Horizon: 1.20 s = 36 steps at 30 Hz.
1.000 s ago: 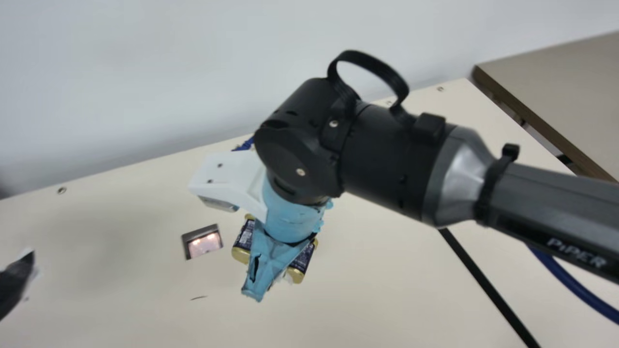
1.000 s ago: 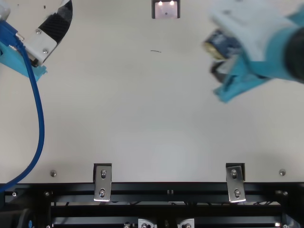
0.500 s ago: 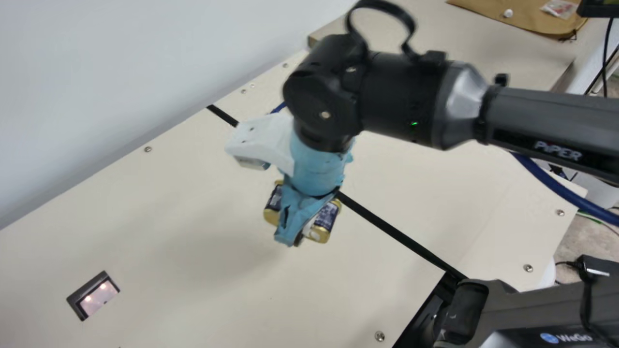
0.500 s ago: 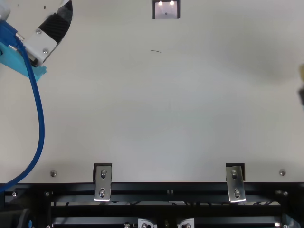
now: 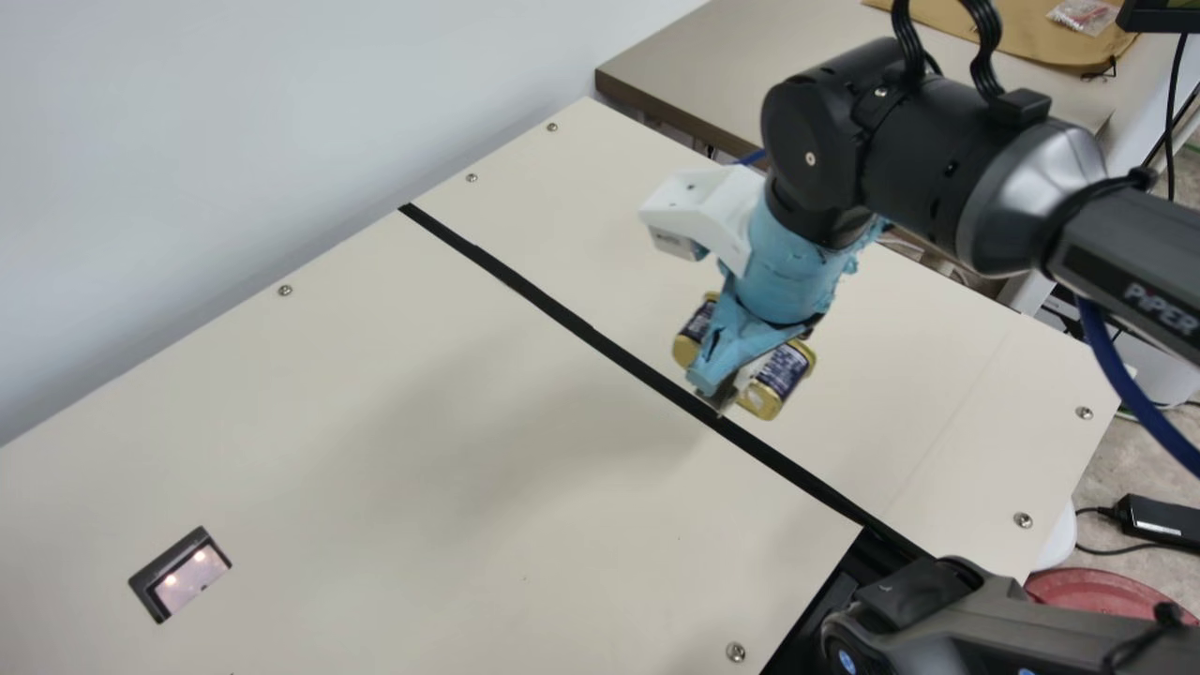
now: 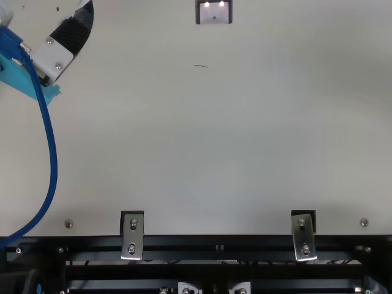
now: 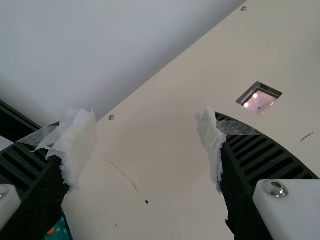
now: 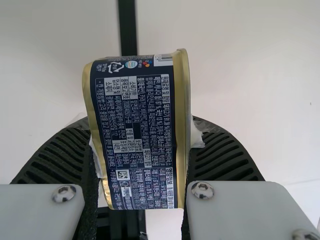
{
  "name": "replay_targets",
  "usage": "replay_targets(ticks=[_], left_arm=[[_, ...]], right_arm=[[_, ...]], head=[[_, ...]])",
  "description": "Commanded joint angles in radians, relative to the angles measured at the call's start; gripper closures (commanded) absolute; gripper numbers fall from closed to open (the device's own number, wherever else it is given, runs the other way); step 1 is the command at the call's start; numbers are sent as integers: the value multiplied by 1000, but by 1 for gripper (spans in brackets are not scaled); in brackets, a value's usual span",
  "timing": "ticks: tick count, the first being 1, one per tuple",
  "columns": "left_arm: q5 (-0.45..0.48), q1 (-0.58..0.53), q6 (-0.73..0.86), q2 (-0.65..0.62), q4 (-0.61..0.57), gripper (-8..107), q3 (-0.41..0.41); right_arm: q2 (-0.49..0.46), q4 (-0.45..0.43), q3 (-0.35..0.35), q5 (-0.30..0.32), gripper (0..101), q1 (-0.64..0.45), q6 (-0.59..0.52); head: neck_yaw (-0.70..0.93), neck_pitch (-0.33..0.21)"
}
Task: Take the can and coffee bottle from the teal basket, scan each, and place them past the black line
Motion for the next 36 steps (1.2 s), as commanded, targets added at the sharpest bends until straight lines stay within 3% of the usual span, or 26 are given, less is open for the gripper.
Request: replay_targets(ticks=[1,10,19,20,21,24,28,36], left_arm=[[0,0,0,0,0,9,0],[0,0,0,0,0,9,0],[0,0,0,0,0,9,0],[0,0,0,0,0,9,0],[0,0,0,0,0,9,0],[0,0,0,0,0,9,0],[0,0,0,0,0,9,0],[0,0,0,0,0,9,0]], right_arm=[[21,4,8,-40,101,-163,-68],[165,125,8,-229,101,-437,-280],[320,213,-10,-339,101,-514,-391],[331,214,-12,-346,73,-512,-393],[340,212,-13,-354,0,-510,-392],[355,208,-18,-369,0,-497,-380],[307,201,-30,-346,0,-472,-361],[59,246,-92,-168,0,-401,-366]], head=[[-25,0],[-25,0],[-25,0],[-25,0],[-25,0],[-25,0],[-25,0],[-25,0]])
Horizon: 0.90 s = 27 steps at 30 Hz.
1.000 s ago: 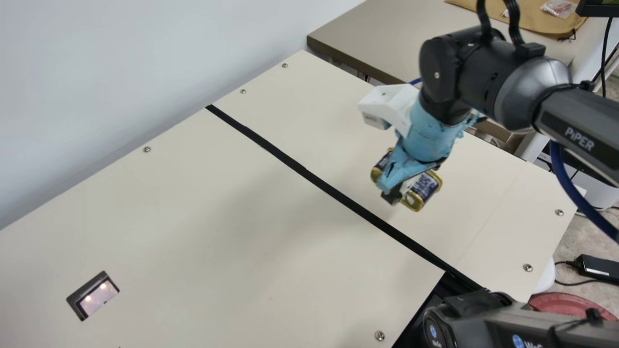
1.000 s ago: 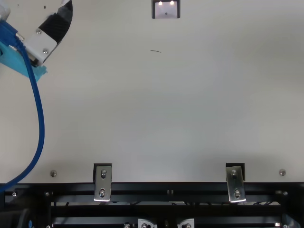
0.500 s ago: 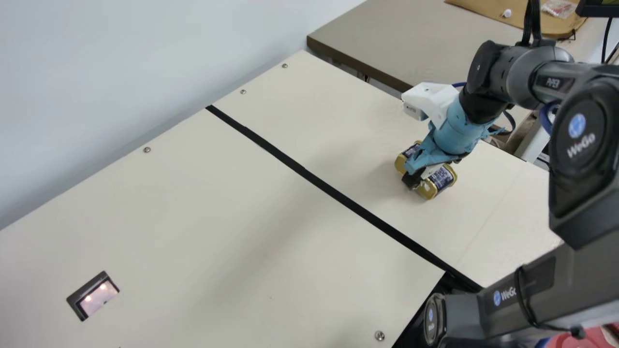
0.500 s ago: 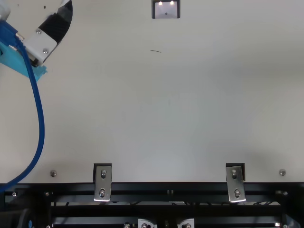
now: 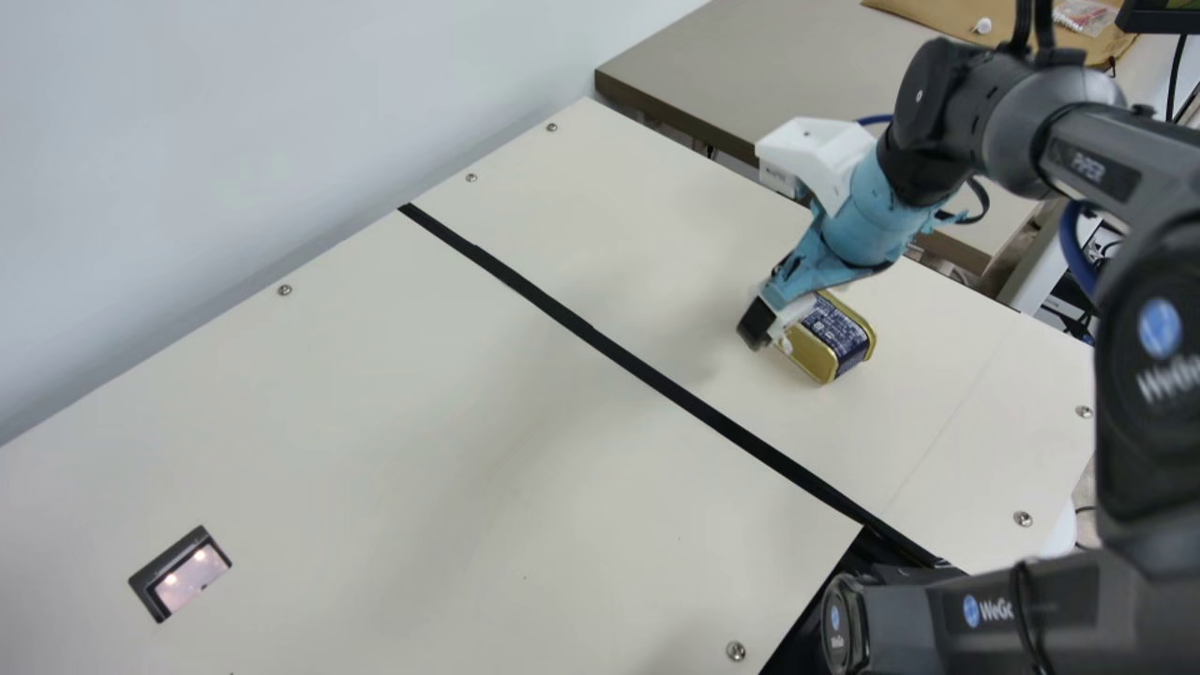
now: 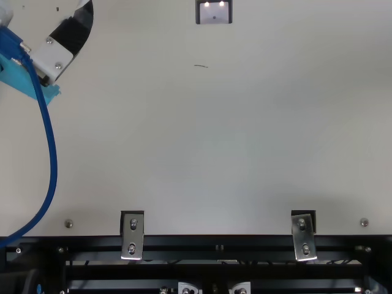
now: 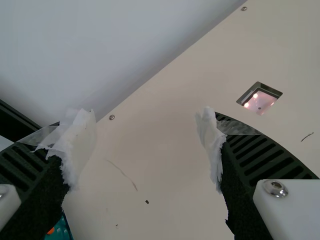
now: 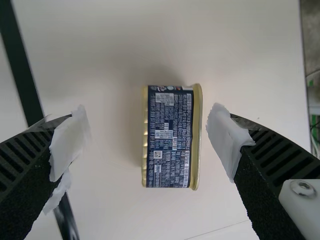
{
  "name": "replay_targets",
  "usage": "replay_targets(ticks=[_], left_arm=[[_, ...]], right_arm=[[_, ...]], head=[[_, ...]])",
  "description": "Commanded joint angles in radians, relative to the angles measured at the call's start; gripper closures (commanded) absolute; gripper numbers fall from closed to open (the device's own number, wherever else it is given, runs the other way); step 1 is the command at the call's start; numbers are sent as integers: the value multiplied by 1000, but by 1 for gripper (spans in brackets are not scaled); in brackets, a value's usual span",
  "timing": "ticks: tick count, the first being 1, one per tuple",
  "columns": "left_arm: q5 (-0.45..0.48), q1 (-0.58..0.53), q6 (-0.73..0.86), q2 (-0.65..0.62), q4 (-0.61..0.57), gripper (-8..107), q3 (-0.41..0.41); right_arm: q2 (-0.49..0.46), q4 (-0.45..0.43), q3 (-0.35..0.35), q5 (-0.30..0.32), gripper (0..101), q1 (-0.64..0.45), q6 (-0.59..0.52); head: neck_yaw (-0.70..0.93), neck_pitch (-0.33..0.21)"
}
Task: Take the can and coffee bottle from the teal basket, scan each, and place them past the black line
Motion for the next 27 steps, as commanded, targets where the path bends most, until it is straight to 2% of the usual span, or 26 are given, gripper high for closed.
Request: replay_targets(ticks=[1,5,11,19,27], left_arm=[[0,0,0,0,0,9,0],[0,0,0,0,0,9,0],[0,0,0,0,0,9,0],[0,0,0,0,0,9,0],[0,0,0,0,0,9,0]], right_arm=[[-112,22,-27,74,0,21,-5],[-215,83,-82,175,0,64,2],[-303,264,-162,319,0,111,63],[-342,546,-105,325,0,256,243],[-402,739,-85,325,0,407,411]], head=[[-20,0],[-20,0],[-20,0],[-20,0],[-20,0]])
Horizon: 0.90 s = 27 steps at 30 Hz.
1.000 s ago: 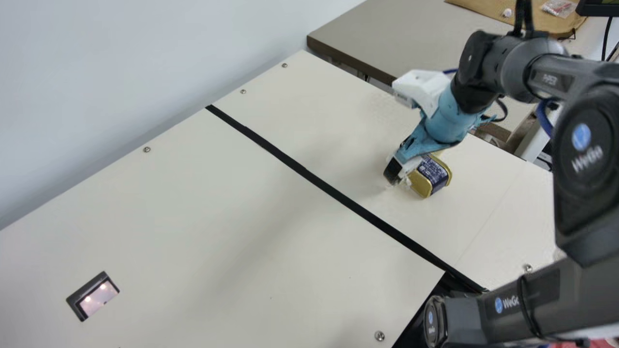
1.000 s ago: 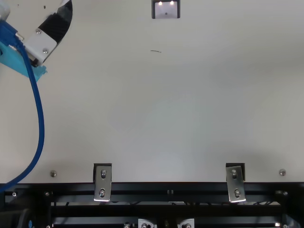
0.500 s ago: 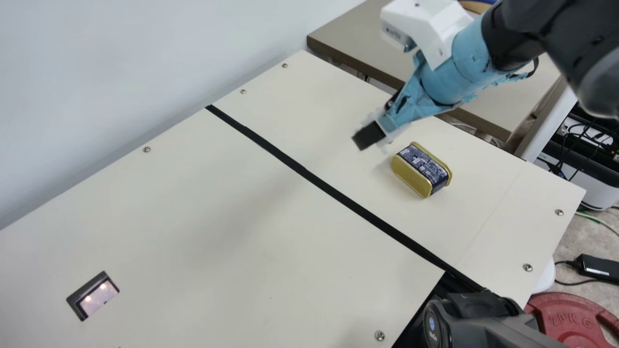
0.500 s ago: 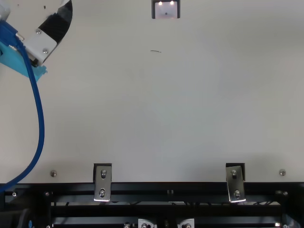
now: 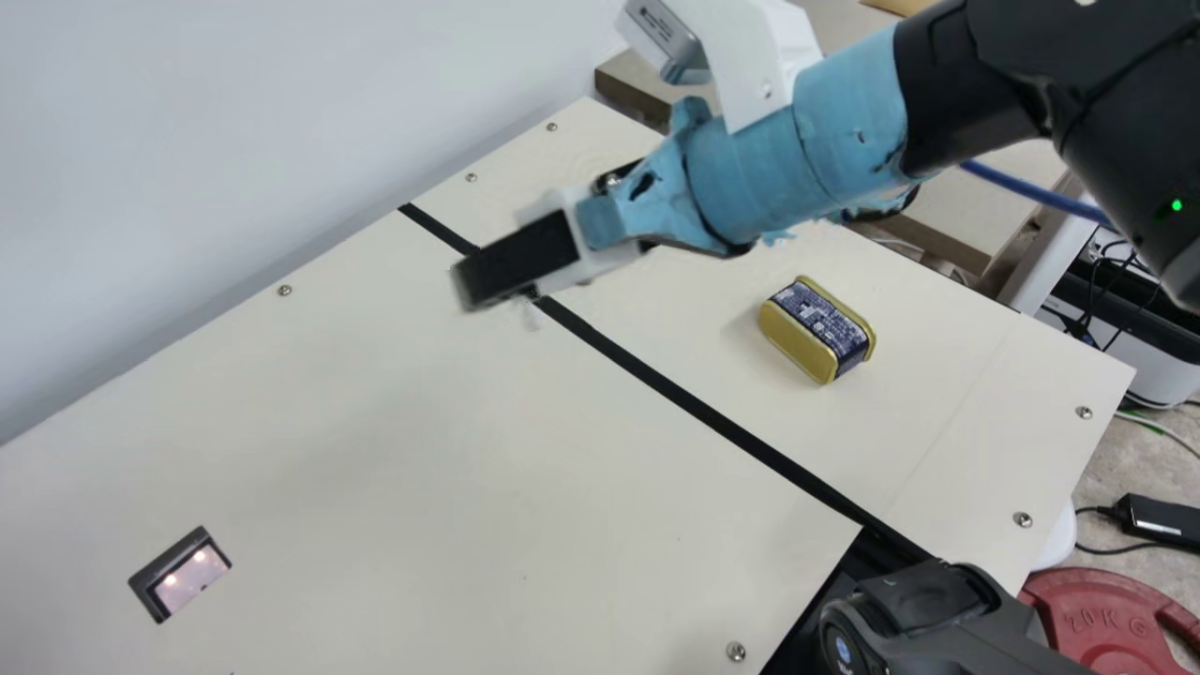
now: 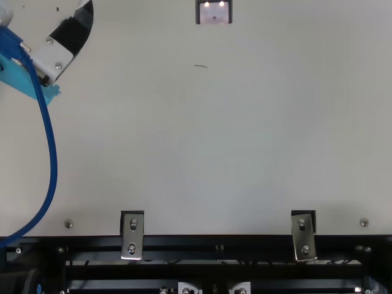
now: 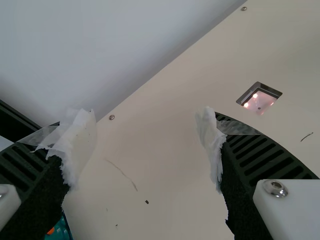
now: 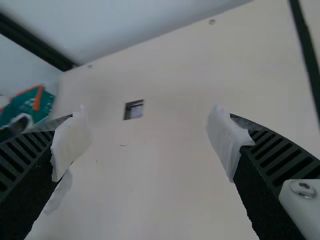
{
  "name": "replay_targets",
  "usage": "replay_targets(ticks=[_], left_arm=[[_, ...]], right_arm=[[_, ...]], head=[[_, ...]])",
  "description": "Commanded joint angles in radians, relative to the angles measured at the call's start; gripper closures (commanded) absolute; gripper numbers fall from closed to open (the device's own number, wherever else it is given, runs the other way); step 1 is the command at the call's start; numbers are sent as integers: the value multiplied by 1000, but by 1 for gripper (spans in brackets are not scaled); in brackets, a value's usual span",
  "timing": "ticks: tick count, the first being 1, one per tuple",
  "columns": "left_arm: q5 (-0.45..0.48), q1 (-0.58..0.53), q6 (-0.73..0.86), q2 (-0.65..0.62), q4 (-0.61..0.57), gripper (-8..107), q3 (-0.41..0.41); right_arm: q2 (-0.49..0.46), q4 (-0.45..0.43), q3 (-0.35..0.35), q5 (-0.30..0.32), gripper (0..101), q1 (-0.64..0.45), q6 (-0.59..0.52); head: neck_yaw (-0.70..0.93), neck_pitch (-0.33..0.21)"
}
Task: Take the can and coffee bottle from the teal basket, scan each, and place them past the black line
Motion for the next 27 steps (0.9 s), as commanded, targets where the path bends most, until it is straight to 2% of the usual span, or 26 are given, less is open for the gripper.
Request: replay_targets(ticks=[1,5,8,16,17,20,27], left_arm=[[0,0,0,0,0,9,0],[0,0,0,0,0,9,0],[0,0,0,0,0,9,0],[0,0,0,0,0,9,0],[0,0,0,0,0,9,0],[0,0,0,0,0,9,0],[0,0,0,0,0,9,0]], right_arm=[[-11,75,2,1,0,47,58],[-33,115,13,1,0,112,119],[-48,110,28,1,0,170,164],[-99,-13,60,1,0,346,320],[-91,20,60,1,0,301,278],[-101,-6,60,8,0,344,320],[-103,-9,60,0,0,345,321]], head=[[-20,0],[-20,0],[-20,0],[-20,0],[-20,0],[-20,0],[-20,0]])
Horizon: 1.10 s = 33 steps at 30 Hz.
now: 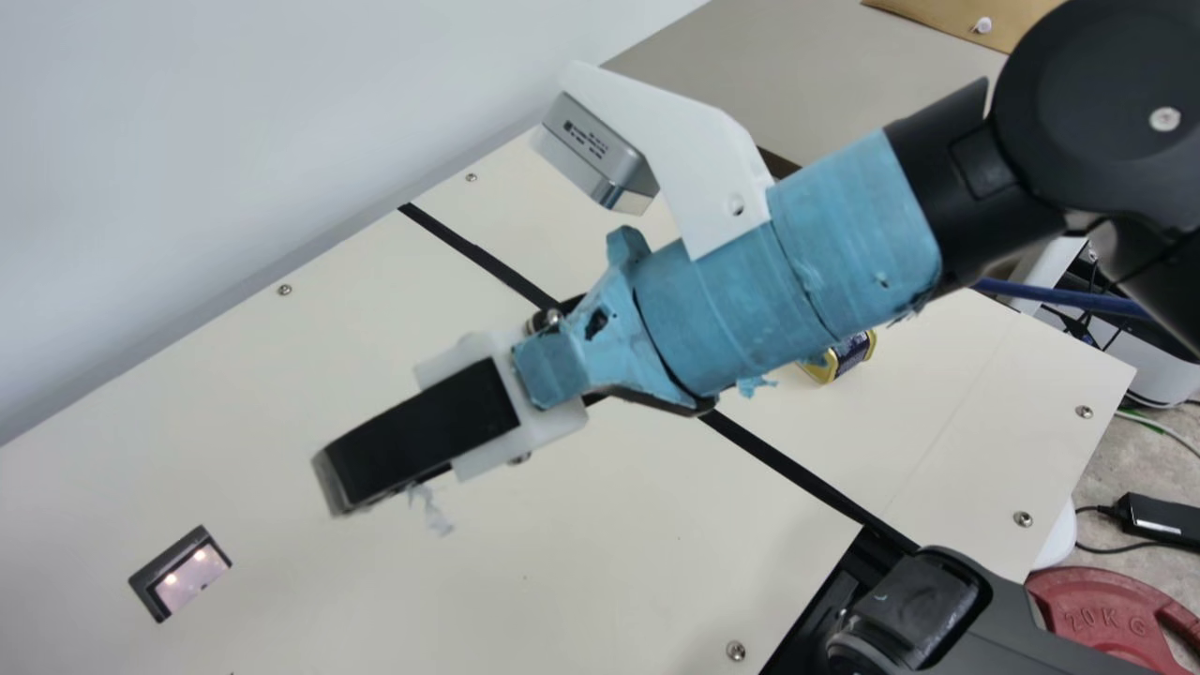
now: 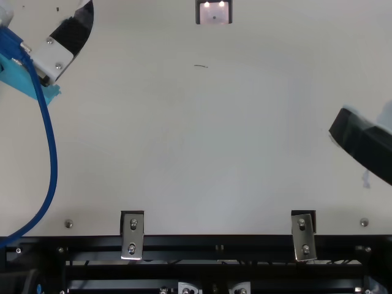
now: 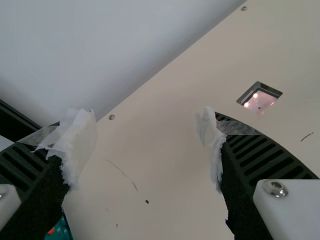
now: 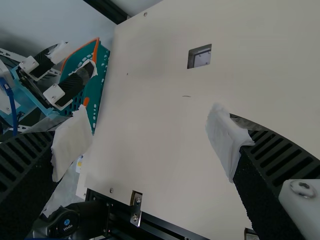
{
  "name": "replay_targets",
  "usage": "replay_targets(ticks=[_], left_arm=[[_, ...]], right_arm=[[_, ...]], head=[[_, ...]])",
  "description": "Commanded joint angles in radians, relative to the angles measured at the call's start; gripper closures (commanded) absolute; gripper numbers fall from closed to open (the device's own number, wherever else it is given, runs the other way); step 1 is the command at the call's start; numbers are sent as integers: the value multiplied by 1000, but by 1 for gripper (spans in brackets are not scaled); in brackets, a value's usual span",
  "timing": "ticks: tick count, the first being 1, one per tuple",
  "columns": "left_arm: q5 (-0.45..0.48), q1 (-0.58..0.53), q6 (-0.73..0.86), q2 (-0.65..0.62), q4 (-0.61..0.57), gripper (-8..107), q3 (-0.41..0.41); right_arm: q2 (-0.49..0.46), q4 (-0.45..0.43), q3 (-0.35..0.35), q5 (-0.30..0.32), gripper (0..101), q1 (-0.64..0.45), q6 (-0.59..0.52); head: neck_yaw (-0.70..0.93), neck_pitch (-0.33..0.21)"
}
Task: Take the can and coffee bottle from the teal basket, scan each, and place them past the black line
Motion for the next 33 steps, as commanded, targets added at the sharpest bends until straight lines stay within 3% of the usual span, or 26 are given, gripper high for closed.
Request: replay_targets(ticks=[1,8,19,33], left_arm=[[0,0,0,0,0,9,0],[0,0,0,0,0,9,0],[0,0,0,0,0,9,0],[0,0,0,0,0,9,0]], right_arm=[[0,0,0,0,0,0,0],[0,0,0,0,0,0,0],[0,0,0,0,0,0,0],[0,0,0,0,0,0,0]], head=[[-20,0],[40,14],[537,-16],[1091,-121]])
